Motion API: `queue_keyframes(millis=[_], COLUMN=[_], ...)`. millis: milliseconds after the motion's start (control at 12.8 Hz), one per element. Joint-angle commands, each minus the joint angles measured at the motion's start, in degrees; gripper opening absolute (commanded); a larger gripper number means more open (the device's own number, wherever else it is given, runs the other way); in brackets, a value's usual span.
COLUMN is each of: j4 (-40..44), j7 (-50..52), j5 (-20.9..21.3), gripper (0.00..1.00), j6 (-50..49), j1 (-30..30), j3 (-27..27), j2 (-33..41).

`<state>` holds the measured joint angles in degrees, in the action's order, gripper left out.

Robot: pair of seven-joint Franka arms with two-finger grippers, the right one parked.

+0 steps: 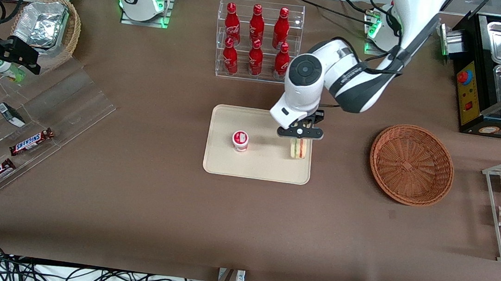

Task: Place sandwich from basket to tray
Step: 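Lift the sandwich and carry it with the left gripper to the tray, then lower the sandwich onto the tray beside the red cup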

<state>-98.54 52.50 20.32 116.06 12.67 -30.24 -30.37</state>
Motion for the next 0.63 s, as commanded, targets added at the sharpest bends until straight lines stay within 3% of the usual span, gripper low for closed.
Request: queue_keyframes(millis=[0, 157, 548], j4=[1.87, 1.95, 2.04], j7=[4.96, 7.08, 7.26], j5=[5.32, 8.49, 8.77], gripper=[0.38, 0.38, 0.38], j6=[2.67, 3.12, 4.88], j1=[2.35, 2.88, 4.20], j3=[0.09, 0.00, 0.36], j2=[-3.99, -5.40, -7.33])
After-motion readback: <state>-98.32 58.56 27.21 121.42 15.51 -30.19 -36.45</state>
